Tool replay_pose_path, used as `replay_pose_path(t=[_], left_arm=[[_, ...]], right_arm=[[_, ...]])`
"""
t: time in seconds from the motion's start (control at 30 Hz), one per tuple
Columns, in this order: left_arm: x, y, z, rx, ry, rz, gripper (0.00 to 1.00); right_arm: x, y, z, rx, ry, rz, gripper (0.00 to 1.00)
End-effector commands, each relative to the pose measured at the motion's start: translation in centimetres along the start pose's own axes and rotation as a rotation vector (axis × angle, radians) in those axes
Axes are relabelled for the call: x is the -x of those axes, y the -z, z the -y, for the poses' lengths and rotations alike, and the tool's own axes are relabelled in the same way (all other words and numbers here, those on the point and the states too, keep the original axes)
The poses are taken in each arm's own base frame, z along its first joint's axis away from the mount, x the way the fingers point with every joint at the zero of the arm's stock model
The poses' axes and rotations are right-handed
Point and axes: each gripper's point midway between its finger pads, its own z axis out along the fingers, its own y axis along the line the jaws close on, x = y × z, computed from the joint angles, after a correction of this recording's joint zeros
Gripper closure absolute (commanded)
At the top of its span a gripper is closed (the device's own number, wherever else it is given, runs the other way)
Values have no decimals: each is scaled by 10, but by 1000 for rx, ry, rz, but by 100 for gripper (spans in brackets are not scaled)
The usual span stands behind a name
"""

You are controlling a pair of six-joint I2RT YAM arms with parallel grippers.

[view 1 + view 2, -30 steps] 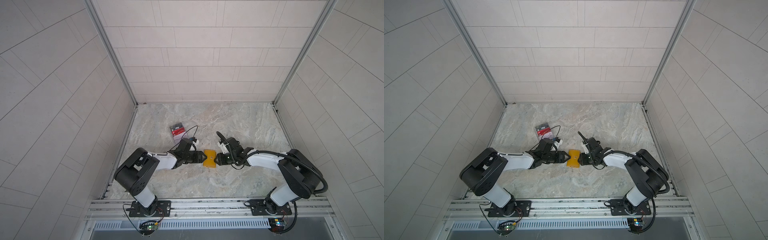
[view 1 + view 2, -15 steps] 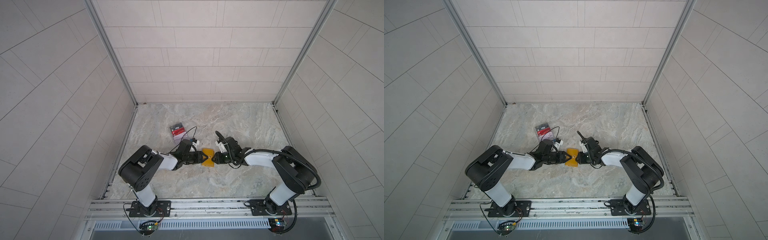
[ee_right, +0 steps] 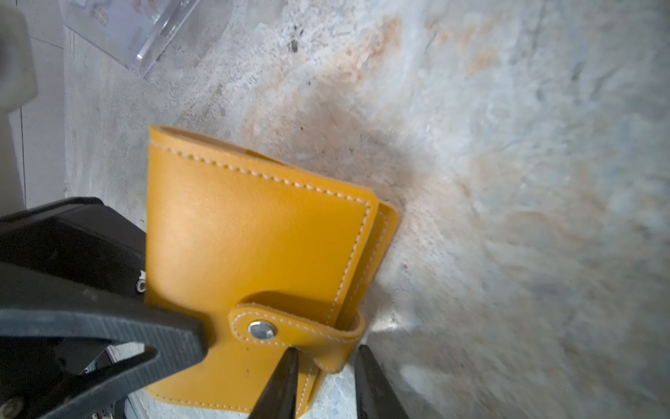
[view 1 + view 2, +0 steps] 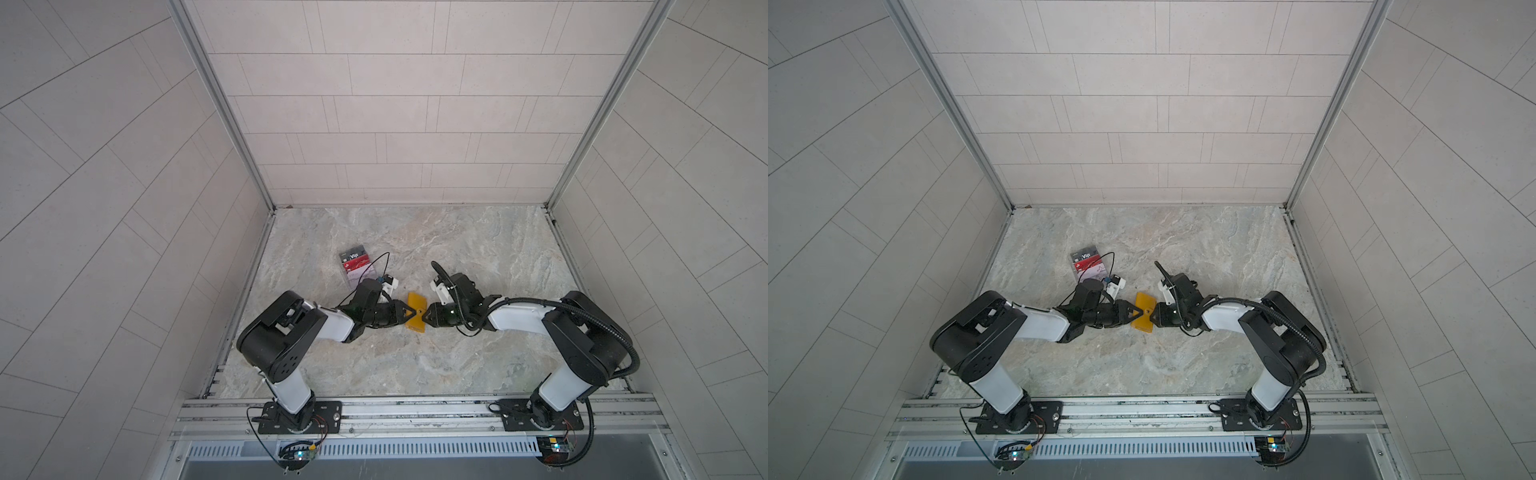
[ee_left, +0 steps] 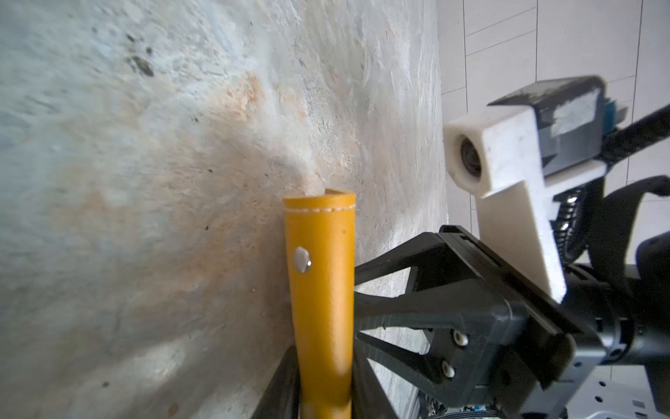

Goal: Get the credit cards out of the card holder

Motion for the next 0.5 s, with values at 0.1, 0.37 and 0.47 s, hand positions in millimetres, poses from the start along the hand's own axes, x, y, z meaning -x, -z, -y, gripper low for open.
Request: replay_pose_path(t=[0.1, 0.37, 0.47], left_arm=[[5, 5, 24, -63, -70, 24, 85], [13, 16, 22, 8, -110, 67, 93], [16, 20, 24, 15, -123, 91, 96]], right_arm=[[0, 15, 5, -87, 37, 8, 63], [41, 52, -33, -80, 116, 109, 57], [52, 57, -46, -68, 116, 130, 56]])
